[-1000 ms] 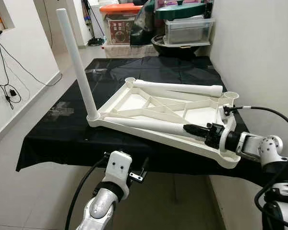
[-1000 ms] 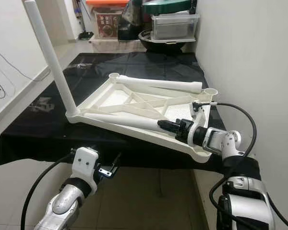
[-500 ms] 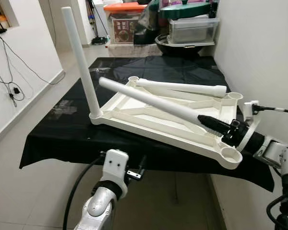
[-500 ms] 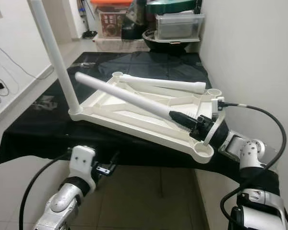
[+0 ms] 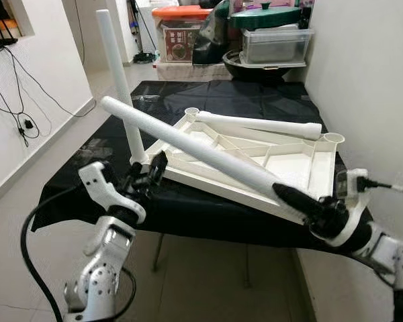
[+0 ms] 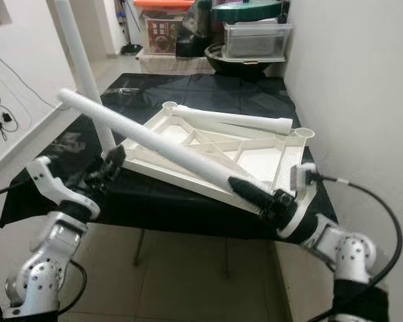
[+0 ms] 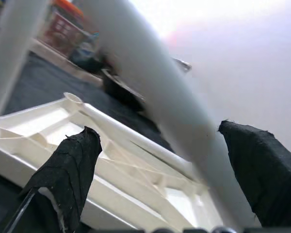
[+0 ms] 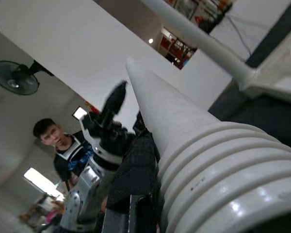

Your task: Building children table

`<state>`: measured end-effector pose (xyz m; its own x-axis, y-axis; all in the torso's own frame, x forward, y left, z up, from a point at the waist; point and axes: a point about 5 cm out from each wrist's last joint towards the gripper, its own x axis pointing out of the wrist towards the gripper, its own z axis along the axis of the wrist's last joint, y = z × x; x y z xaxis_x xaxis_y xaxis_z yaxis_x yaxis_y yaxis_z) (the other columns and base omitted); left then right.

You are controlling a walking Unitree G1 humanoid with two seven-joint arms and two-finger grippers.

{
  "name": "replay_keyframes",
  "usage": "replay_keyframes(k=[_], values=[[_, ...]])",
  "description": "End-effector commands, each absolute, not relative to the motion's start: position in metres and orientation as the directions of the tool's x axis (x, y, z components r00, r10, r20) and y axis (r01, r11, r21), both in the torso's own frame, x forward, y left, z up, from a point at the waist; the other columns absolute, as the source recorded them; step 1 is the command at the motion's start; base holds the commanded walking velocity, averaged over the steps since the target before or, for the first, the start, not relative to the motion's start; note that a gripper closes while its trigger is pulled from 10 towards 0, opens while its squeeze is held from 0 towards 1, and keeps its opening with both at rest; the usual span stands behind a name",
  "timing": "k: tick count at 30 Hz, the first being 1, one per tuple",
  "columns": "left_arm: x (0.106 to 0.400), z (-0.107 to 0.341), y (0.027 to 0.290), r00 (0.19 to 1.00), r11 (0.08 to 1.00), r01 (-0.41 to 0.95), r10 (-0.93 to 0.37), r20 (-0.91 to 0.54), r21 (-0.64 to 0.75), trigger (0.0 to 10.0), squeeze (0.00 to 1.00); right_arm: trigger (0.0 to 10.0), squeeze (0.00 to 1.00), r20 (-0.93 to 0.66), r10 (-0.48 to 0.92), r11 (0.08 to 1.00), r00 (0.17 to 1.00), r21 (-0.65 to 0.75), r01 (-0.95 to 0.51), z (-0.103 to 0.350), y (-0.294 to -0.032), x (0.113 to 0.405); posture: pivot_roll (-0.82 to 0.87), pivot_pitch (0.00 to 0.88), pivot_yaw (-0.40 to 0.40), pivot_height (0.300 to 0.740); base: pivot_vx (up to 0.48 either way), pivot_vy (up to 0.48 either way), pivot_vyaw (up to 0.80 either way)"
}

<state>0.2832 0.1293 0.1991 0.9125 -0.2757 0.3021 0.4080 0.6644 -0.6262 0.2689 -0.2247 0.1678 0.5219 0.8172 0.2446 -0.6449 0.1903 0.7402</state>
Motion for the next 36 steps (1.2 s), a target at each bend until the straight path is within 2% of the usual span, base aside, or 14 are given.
replay_keyframes(k=[1,5,7,18,24,25,26,27,36], values=[[0.28,0.195,0.128,0.911,0.638,0.413,-0.291,0.293,-0.65,10.0,0.0,0.0,0.0,0.289,0.828,0.138,0.481,0.726,-0.673,0.174,-0.218,0.266,-0.02,0.0,0.015,0.74,0.0,0.0,0.0],[0.272,0.196,0.122,0.868,0.573,0.492,-0.377,0.322,-0.655,10.0,0.0,0.0,0.0,0.269,0.846,0.127,0.461,0.737,-0.664,0.169,-0.21,0.26,-0.02,0.0,0.017,0.74,0.0,0.0,0.0],[0.272,0.196,0.121,0.867,0.569,0.492,-0.386,0.315,-0.659,10.0,0.0,0.0,0.0,0.279,0.846,0.116,0.454,0.735,-0.668,0.17,-0.208,0.258,-0.02,0.0,0.017,0.74,0.0,0.0,0.0],[0.278,0.198,0.131,0.877,0.509,0.473,-0.353,0.326,-0.719,10.0,0.0,0.0,0.0,0.284,0.87,0.063,0.403,0.746,-0.662,0.165,-0.199,0.245,-0.02,0.0,0.02,0.74,0.0,0.0,0.0],[0.276,0.206,0.135,0.85,0.365,0.513,-0.342,0.4,-0.777,10.0,0.0,0.0,0.0,0.288,0.876,0.04,0.387,0.756,-0.654,0.162,-0.191,0.242,-0.02,0.0,0.019,0.74,0.0,0.0,0.0],[0.276,0.206,0.135,0.85,0.365,0.513,-0.342,0.4,-0.777,10.0,0.0,0.0,0.0,0.288,0.876,0.04,0.387,0.756,-0.654,0.162,-0.191,0.242,-0.02,0.0,0.019,0.74,0.0,0.0,0.0],[0.274,0.208,0.136,0.841,0.339,0.527,-0.341,0.42,-0.779,3.6,0.0,0.0,0.0,0.288,0.876,0.038,0.386,0.757,-0.652,0.162,-0.19,0.242,-0.02,0.0,0.018,0.74,0.0,0.0,0.0],[0.272,0.21,0.137,0.833,0.315,0.539,-0.341,0.437,-0.782,0.0,0.0,0.0,0.0,0.289,0.877,0.036,0.384,0.757,-0.652,0.162,-0.19,0.242,-0.02,0.0,0.017,0.74,0.0,0.0,0.0],[0.269,0.212,0.139,0.815,0.289,0.562,-0.352,0.46,-0.775,0.0,0.0,0.0,0.0,0.258,0.89,0.046,0.376,0.77,-0.637,0.154,-0.186,0.239,-0.01,0.0,0.012,0.74,0.0,0.0,0.0]])
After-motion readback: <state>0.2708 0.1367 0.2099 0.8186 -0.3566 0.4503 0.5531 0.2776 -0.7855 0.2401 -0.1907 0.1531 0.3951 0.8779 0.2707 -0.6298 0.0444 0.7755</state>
